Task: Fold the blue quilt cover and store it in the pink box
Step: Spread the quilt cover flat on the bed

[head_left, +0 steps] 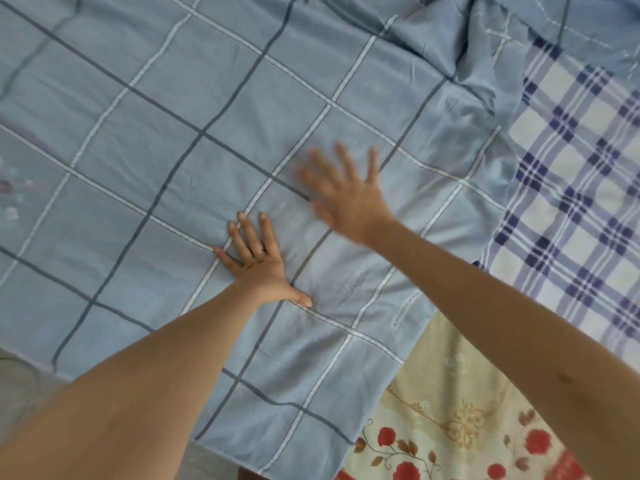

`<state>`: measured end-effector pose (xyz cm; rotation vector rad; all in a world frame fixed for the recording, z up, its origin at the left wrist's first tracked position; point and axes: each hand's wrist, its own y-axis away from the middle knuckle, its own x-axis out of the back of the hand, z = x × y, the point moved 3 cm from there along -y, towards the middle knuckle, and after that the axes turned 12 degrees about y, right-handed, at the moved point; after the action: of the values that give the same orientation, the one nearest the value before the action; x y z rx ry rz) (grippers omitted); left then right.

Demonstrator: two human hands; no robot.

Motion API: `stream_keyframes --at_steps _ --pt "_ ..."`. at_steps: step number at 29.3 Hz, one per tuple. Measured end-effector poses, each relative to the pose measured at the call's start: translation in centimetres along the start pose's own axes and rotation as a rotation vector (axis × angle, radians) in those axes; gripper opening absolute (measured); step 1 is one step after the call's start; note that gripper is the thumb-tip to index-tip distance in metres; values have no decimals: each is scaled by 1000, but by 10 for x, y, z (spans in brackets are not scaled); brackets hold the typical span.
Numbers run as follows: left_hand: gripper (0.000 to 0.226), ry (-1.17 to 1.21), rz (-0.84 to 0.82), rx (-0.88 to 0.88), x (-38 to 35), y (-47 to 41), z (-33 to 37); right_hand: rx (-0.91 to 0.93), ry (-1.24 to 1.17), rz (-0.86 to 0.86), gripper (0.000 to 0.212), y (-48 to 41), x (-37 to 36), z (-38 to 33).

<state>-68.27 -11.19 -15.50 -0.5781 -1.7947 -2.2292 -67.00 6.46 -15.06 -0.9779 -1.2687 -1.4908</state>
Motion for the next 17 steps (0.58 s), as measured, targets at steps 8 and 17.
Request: stream_keyframes --at_steps 8,17 --pt "172 6 2 -16 -2 -2 -4 -746 -115 -285 59 134 -76 84" --pt "170 -27 108 4 -10 -7 -3 -492 -214 -102 61 97 -24 -107"
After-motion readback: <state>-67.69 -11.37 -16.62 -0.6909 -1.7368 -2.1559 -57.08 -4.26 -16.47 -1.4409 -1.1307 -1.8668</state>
